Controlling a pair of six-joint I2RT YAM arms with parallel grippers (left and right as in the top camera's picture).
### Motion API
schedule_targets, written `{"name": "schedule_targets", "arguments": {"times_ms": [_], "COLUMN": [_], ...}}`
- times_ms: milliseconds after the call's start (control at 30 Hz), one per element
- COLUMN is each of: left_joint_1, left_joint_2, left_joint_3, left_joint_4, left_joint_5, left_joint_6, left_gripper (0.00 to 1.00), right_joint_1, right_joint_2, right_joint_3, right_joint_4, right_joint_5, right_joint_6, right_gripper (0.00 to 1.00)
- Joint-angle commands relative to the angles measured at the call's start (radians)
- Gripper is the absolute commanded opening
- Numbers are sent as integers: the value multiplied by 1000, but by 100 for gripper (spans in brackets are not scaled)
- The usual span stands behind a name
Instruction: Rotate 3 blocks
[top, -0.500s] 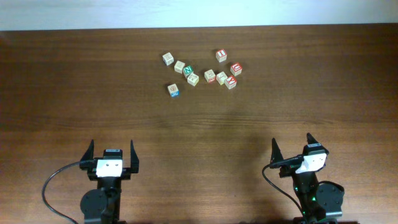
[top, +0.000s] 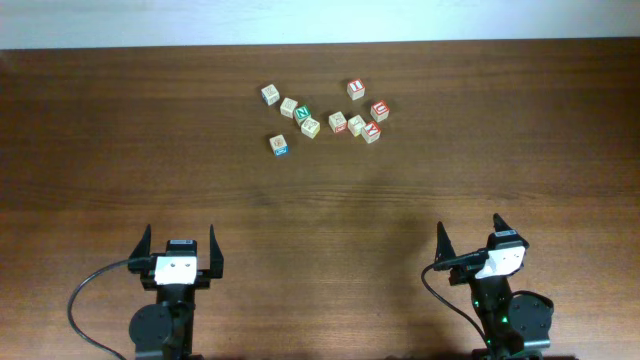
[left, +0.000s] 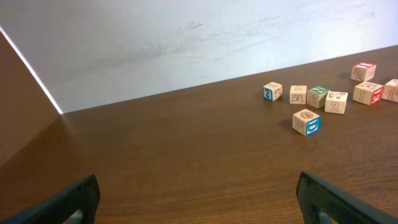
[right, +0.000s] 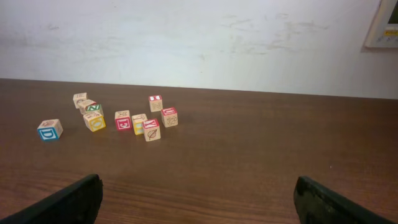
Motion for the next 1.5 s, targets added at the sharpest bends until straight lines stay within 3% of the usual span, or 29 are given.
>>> {"name": "schedule_targets", "arguments": {"times_ms": [0,1000,1067,1133,1300,1467], "left_joint_1": [-6,-6,-6,-6,-6,-6], "left_joint_2": [-9,-8,-8,-8,22,328], "left_joint_3": [-8,-7,-7,-7,80,364], "left_joint_4": [2,2,22,70,98,22], "left_joint_5": [4,11,98,220,258,259], "left_joint_6": [13,13,-21,-29,-28,-28], "left_gripper": [99,99,99,99,99,99], "right_joint_1": [-4,-4,-4,-4,-4,-5], "right_joint_2": [-8,-8,-8,-8,4,151], "right_joint_3": [-9,-9,-3,25,193,467], "right_joint_4": [0,11,34,42,21,-91], "right_joint_5": [8,7,-2,-19,-90,-91], "right_joint_6": [2,2,2,2,-32,-51], "right_gripper": [98,98,98,98,98,98]}}
